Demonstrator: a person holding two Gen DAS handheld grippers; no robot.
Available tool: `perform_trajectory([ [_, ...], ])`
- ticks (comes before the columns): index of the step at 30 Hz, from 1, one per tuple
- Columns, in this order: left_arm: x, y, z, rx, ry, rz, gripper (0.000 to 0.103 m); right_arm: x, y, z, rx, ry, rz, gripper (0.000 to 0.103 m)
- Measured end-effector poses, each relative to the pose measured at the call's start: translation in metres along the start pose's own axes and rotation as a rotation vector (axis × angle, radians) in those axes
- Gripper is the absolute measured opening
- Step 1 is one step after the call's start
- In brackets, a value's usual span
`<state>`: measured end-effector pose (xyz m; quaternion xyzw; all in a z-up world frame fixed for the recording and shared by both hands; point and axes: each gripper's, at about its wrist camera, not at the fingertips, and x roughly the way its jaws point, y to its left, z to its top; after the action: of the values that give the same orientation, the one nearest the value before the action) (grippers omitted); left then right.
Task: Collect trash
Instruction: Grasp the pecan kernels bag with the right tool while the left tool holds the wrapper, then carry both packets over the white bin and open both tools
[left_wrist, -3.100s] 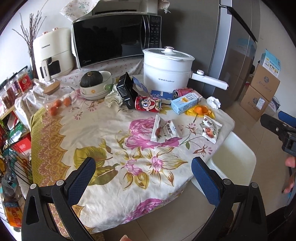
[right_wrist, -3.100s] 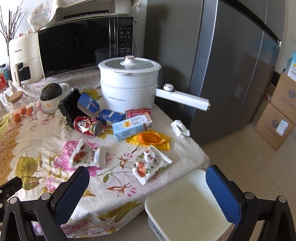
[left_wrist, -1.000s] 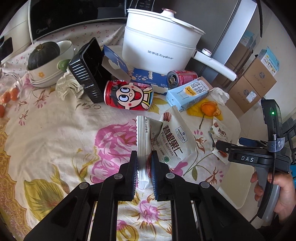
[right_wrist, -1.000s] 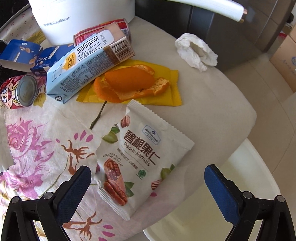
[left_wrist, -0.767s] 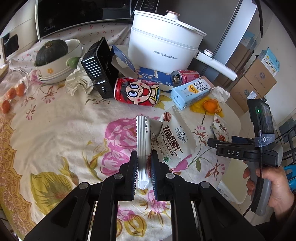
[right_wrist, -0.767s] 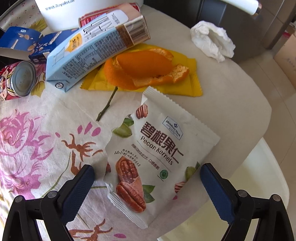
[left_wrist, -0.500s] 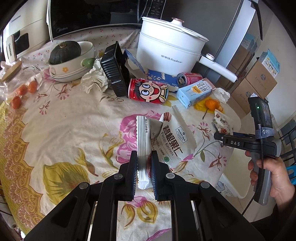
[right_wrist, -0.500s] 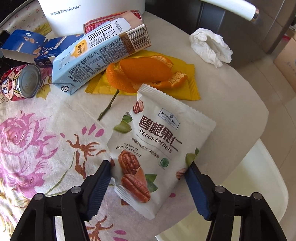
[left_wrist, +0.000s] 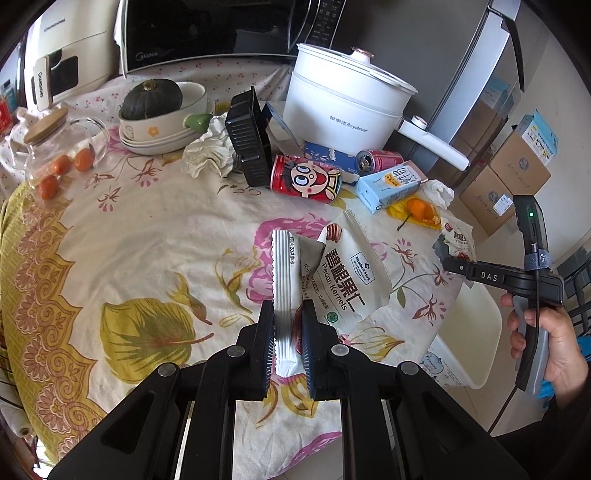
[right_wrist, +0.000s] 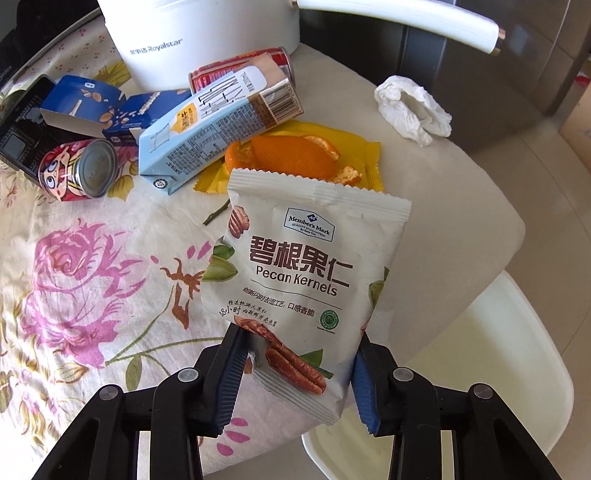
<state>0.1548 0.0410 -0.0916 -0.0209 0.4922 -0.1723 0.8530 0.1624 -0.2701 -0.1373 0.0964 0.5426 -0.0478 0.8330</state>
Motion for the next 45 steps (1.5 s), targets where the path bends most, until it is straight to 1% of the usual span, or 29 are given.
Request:
perform_trajectory([
  [5,0.003,-0.008,-0.003,0.016,0.008,-0.008,0.015,-0.016,-0.014,0.000,0.028,-0.026,0.038,0.046],
  [9,0.007,-0.023,-0.004,0.039,0.014,-0.027,0.015,-0.034,-0.029,-0.006,0.041,-0.049,0.058,0.046],
  [18,0.022,-0.080,-0.006,0.134,0.028,-0.091,0.015,-0.059,-0.066,-0.027,0.062,-0.068,0.070,0.046],
  [22,0.032,-0.110,-0.008,0.175,0.036,-0.129,0.015,-0.066,-0.086,-0.039,0.069,-0.065,0.057,0.046],
  [28,0.050,-0.157,-0.017,0.235,0.061,-0.188,0.015,-0.067,-0.117,-0.060,0.103,-0.039,0.034,0.046],
  [34,0.068,-0.199,-0.030,0.300,0.081,-0.224,0.015,-0.067,-0.144,-0.079,0.137,-0.020,0.011,0.046],
  [40,0.083,-0.225,-0.042,0.361,0.090,-0.235,0.015,-0.065,-0.162,-0.094,0.156,-0.002,-0.013,0.047],
  [45,0.095,-0.235,-0.044,0.396,0.083,-0.232,0.015,-0.062,-0.167,-0.098,0.161,0.009,-0.021,0.047],
])
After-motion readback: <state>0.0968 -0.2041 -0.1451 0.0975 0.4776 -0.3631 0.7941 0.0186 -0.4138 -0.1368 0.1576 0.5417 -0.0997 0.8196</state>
